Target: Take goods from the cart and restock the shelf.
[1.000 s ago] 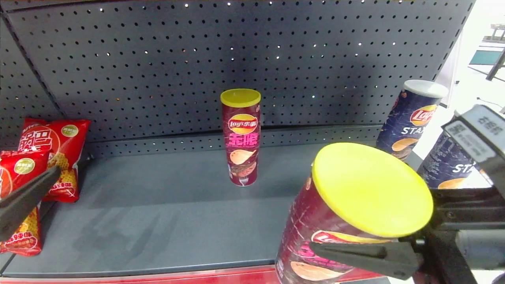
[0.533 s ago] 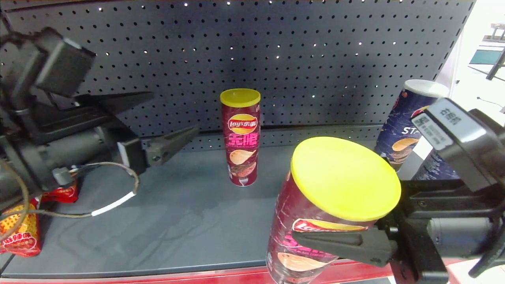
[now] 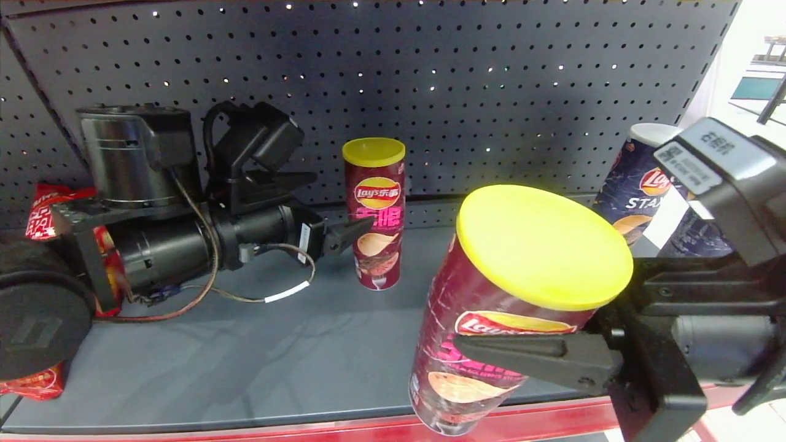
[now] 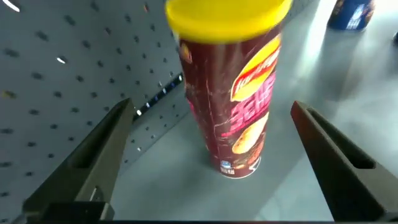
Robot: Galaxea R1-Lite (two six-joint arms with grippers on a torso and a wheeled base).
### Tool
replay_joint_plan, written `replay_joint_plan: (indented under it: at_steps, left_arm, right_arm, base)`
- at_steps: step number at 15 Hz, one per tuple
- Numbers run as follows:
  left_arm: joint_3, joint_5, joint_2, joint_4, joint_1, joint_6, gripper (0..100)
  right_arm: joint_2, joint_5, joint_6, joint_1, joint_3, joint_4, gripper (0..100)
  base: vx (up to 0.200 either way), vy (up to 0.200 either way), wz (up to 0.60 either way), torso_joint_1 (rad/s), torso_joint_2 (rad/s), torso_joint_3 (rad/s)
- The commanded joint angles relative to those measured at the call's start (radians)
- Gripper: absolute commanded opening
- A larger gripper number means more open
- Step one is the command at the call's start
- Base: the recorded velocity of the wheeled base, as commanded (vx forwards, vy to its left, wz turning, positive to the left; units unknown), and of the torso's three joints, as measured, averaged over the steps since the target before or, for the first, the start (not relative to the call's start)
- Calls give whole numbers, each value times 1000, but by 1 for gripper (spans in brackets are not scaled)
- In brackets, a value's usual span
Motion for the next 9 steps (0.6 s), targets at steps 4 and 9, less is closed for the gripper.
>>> replay_joint_plan:
  at_steps: [4, 9]
  left_arm:
    - [-94, -1, 106, -1, 6, 0, 100]
    - [-168, -15, 203, -26, 6, 0, 100]
  right_arm:
    - [-11, 1, 1, 1, 7, 0, 0]
    - [-17, 3, 2, -2, 9, 0, 0]
  base:
    - [0, 0, 0, 0, 0, 0]
    - [0, 0, 0, 0, 0, 0]
